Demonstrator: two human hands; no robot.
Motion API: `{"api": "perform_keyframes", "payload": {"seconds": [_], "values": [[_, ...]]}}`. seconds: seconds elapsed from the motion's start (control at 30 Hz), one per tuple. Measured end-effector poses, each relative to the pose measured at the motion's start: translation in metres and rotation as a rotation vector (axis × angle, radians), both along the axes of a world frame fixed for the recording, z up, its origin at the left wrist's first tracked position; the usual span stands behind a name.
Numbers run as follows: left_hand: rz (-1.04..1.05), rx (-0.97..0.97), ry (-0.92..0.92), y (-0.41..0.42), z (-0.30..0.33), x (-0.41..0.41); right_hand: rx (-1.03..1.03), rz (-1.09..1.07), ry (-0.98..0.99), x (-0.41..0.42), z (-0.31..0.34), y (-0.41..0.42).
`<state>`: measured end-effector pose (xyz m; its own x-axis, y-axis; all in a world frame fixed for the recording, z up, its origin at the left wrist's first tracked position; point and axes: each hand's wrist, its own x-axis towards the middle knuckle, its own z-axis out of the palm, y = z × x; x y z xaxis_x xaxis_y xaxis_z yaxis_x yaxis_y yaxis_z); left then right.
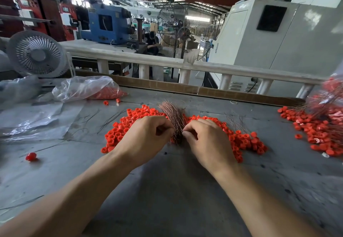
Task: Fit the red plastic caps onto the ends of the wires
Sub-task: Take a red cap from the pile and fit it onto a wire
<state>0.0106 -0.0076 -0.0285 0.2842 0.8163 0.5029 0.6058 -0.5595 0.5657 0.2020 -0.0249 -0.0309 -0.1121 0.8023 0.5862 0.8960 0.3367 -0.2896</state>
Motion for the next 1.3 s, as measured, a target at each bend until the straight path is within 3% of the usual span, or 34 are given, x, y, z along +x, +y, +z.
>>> {"api": "perform_keyframes", "payload": {"seconds": [0.3, 0.57, 0.73, 0.87, 1.1, 1.3], "values": [[0.005, -0.014, -0.011, -0.003, 0.004, 0.001, -0.073, -0.072, 0.011, 0.003, -0.001, 0.0], [-0.008, -0.032, 0.005, -0.004, 0.005, 0.0, 0.104, -0.045, 0.047, 0.0, 0.006, -0.007], [-0.038, -0.036, -0.102, -0.006, 0.007, 0.0, 0.234, 0.069, 0.084, -0.003, 0.012, -0.012], [-0.099, 0.002, -0.08, -0.009, 0.01, 0.001, 0.303, 0.153, 0.109, -0.007, 0.015, -0.016], [-0.147, 0.015, -0.144, -0.013, 0.014, 0.001, 0.252, 0.224, 0.17, -0.011, 0.015, -0.02], [-0.228, -0.061, -0.272, -0.014, 0.015, 0.003, 0.111, 0.334, 0.407, -0.014, 0.018, -0.024]]}}
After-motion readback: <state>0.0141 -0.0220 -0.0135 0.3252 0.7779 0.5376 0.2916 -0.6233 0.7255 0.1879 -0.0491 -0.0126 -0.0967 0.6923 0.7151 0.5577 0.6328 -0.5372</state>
